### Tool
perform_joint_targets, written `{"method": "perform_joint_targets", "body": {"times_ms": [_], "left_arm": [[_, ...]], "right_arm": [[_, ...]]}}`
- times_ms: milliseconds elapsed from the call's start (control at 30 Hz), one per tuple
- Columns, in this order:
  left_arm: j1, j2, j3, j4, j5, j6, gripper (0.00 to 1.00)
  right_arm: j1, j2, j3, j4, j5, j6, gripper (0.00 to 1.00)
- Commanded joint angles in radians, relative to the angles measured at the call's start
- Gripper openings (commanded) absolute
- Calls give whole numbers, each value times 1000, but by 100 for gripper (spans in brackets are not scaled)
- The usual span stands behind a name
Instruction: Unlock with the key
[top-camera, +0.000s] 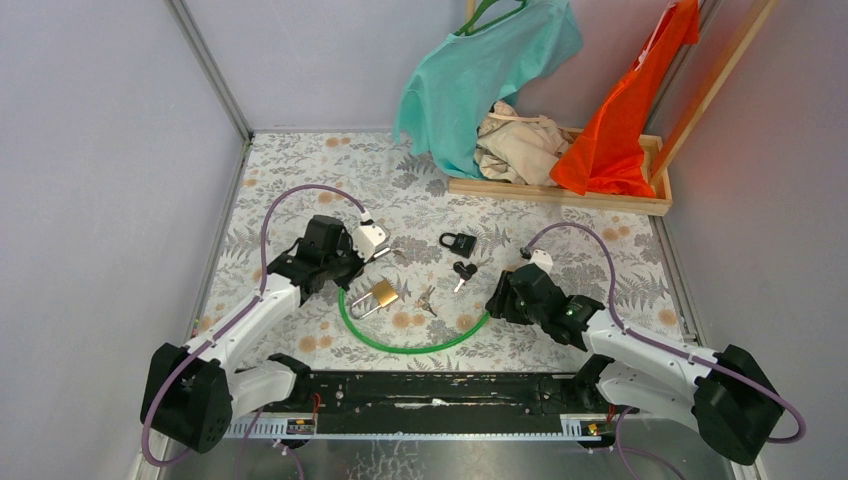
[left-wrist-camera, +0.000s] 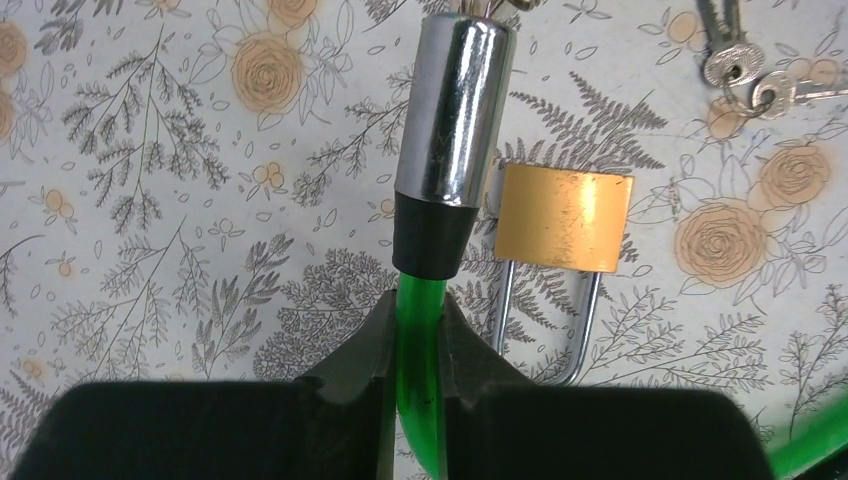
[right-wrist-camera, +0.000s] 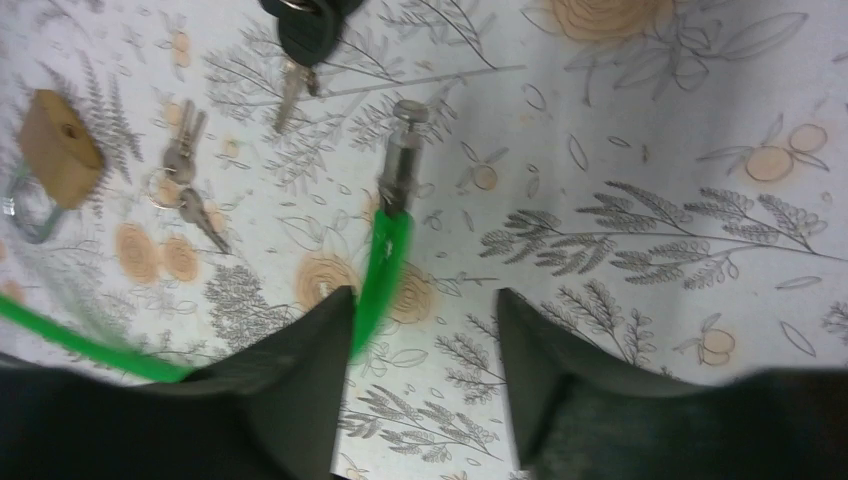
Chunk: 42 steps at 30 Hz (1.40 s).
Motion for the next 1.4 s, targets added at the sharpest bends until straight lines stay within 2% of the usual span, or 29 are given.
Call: {"method": "perform_joint_targets", "body": {"times_ms": [0, 67, 167, 367, 467, 533, 800, 933, 1067, 1233, 1367], "left_arm": [[4, -8, -3, 34, -83, 3, 0], [4, -19, -3, 32, -79, -8, 0], [-1, -24, 1, 17, -70, -30, 0], [-10, 10, 8, 47, -71, -26, 1], [-11, 46, 24, 71, -87, -21, 9], [-11, 84, 35, 92, -109, -14, 13], [13, 180, 51, 170, -162, -1, 29], [34, 224, 68, 201, -159, 4, 37], [71, 274, 110, 214, -136, -6, 40], [91, 289, 185, 145, -78, 28, 45], [108, 274, 259, 37, 12, 44, 58]], "right_arm": [[2, -8, 72, -68, 79, -71, 76], [2, -44, 101, -85, 106, -95, 91], [9, -73, 159, -85, 118, -140, 94], [81, 40, 292, 3, 51, -187, 85], [122, 142, 330, 98, -26, -202, 78], [169, 220, 368, 118, -21, -233, 75], [313, 507, 486, 175, -15, -368, 71], [338, 609, 519, 173, 39, -426, 70], [340, 690, 548, 170, 74, -450, 68], [340, 768, 590, 145, 145, -486, 65], [341, 808, 602, 155, 170, -502, 63]]}}
